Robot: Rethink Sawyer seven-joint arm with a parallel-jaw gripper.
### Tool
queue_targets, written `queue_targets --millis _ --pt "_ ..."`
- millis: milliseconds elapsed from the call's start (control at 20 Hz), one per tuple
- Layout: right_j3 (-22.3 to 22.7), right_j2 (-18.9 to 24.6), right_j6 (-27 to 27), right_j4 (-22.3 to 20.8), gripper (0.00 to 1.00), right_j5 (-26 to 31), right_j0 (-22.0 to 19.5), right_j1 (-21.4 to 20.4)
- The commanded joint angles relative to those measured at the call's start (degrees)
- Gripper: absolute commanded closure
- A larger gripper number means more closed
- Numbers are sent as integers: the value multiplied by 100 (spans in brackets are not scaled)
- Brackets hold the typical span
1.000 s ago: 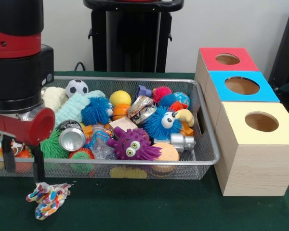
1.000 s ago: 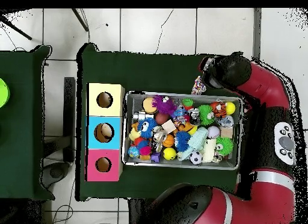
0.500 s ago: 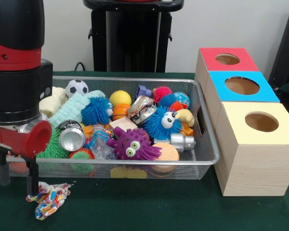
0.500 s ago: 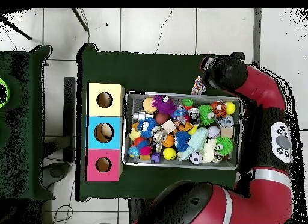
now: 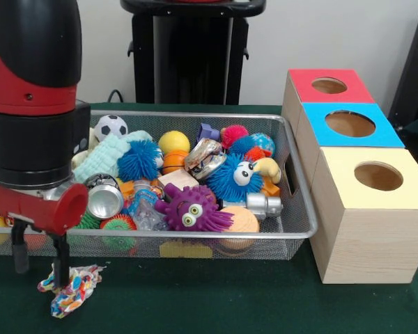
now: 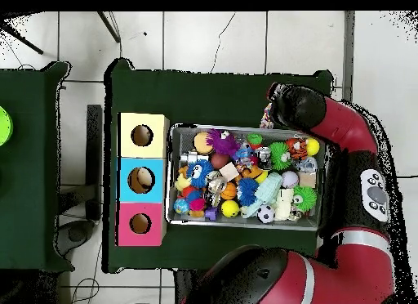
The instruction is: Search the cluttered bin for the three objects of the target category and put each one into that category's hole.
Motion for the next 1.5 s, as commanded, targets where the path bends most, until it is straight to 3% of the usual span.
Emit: queue_targets --millis 50,350,700,950,1150,1500 --pt "1076 341 782 122 0 -109 67 -224" --pt "1426 237 874 228 0 131 140 -604" --pt "769 585 277 239 0 328 -100 -120" --pt "564 722 97 206 0 290 -162 58" --pt "467 674 -6 185 0 720 -167 -95" --pt "177 657 -139 94 0 938 -73 59"
